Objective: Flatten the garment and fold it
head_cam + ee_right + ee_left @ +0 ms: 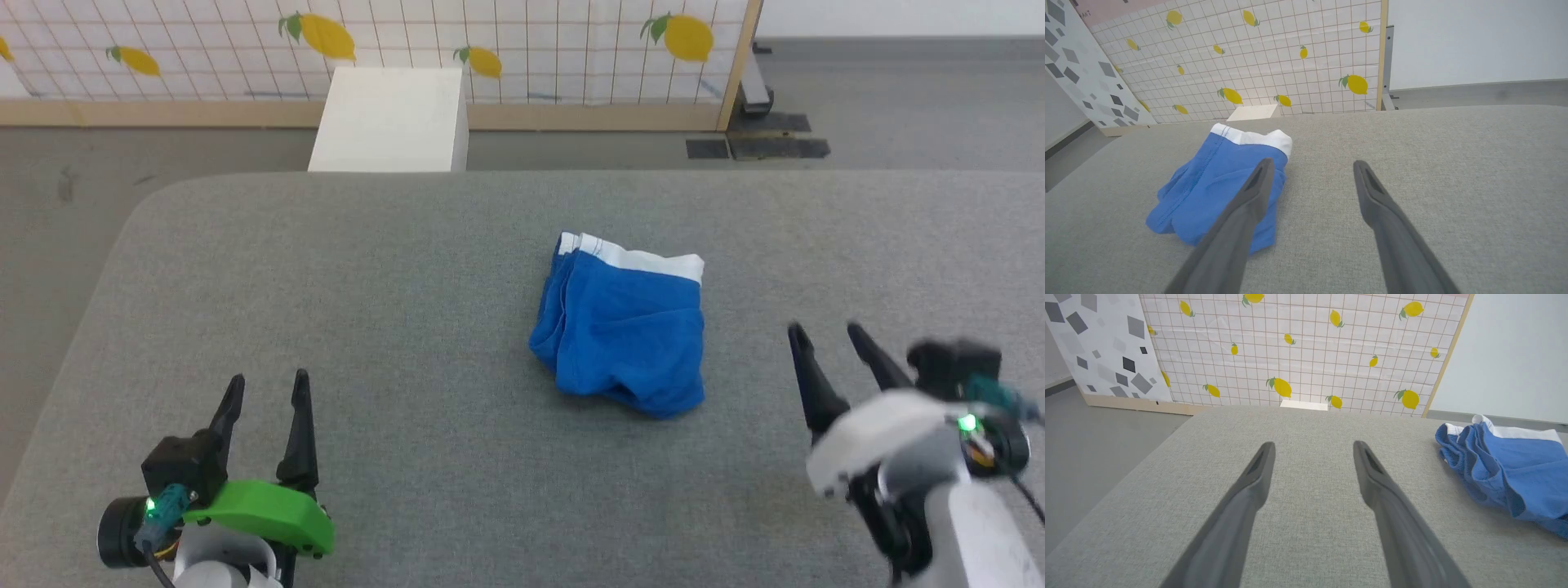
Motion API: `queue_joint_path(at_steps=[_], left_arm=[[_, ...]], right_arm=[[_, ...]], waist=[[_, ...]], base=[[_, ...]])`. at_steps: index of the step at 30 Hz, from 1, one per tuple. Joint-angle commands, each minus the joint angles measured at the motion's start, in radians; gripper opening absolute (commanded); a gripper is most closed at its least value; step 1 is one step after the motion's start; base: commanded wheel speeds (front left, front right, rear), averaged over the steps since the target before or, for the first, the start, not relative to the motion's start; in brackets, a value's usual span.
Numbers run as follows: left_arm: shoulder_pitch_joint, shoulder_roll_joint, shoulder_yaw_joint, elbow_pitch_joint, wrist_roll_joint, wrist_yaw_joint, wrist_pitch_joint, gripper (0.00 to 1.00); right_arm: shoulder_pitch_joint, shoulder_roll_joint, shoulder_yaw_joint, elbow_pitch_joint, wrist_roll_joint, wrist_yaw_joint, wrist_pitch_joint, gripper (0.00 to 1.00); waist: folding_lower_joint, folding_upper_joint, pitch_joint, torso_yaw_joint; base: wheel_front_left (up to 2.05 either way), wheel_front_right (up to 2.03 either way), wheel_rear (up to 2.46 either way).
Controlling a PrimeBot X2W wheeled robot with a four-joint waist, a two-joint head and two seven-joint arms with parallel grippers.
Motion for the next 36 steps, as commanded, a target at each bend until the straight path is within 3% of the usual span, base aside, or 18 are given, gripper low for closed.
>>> queue_joint_path(at_steps=[1, 3, 11, 18, 29, 30, 31, 33, 36], left_arm=[[-0.023, -0.002, -0.002, -0.010, -0.002, -0.002, -0.008, 1.00], [-0.044, -0.003, -0.007, -0.022, -0.001, -0.006, -0.011, 1.00], [-0.119, -0.009, -0.026, -0.045, 0.005, -0.021, -0.020, 1.00], [-0.149, -0.017, -0.035, -0.039, 0.005, -0.029, -0.027, 1.00], [-0.177, -0.029, -0.043, -0.025, 0.006, -0.044, -0.035, 1.00], [-0.179, -0.030, -0.044, -0.023, 0.006, -0.045, -0.035, 1.00], [-0.180, -0.031, -0.044, -0.021, 0.006, -0.046, -0.036, 1.00], [-0.182, -0.033, -0.045, -0.017, 0.007, -0.049, -0.036, 1.00], [-0.182, -0.035, -0.045, -0.010, 0.009, -0.051, -0.037, 1.00]], right_arm=[[-0.056, -0.006, 0.010, 0.005, 0.008, 0.004, 0.047, 1.00], [-0.156, -0.007, 0.027, 0.031, 0.013, 0.004, 0.187, 1.00], [-0.412, -0.013, 0.086, 0.194, -0.071, 0.004, 0.556, 1.00], [-0.496, 0.001, 0.100, 0.301, -0.136, 0.004, 0.659, 1.00], [-0.516, 0.013, 0.079, 0.396, -0.187, 0.004, 0.723, 1.00], [-0.515, 0.014, 0.074, 0.401, -0.185, 0.004, 0.726, 0.96], [-0.515, 0.014, 0.072, 0.405, -0.185, 0.004, 0.730, 0.44], [-0.515, 0.015, 0.069, 0.405, -0.183, 0.004, 0.728, 0.00], [-0.516, 0.015, 0.065, 0.399, -0.179, 0.004, 0.712, 0.00]], waist=[[0.0000, 0.0000, 0.029, 0.007], [0.0000, 0.0000, 0.066, 0.022], [0.0000, 0.0000, 0.175, 0.087], [0.0000, 0.0000, 0.225, 0.121], [0.0000, 0.0000, 0.260, 0.148], [0.0000, 0.0000, 0.261, 0.149], [0.0000, 0.0000, 0.262, 0.149], [0.0000, 0.0000, 0.262, 0.150], [0.0000, 0.0000, 0.253, 0.148]], base=[[0.00, 0.00, 0.00], [0.00, 0.00, 0.00], [0.00, 0.00, 0.00], [0.00, 0.00, 0.00], [0.00, 0.00, 0.00], [0.00, 0.00, 0.00], [0.00, 0.00, 0.00], [0.00, 0.00, 0.00], [0.00, 0.00, 0.00]])
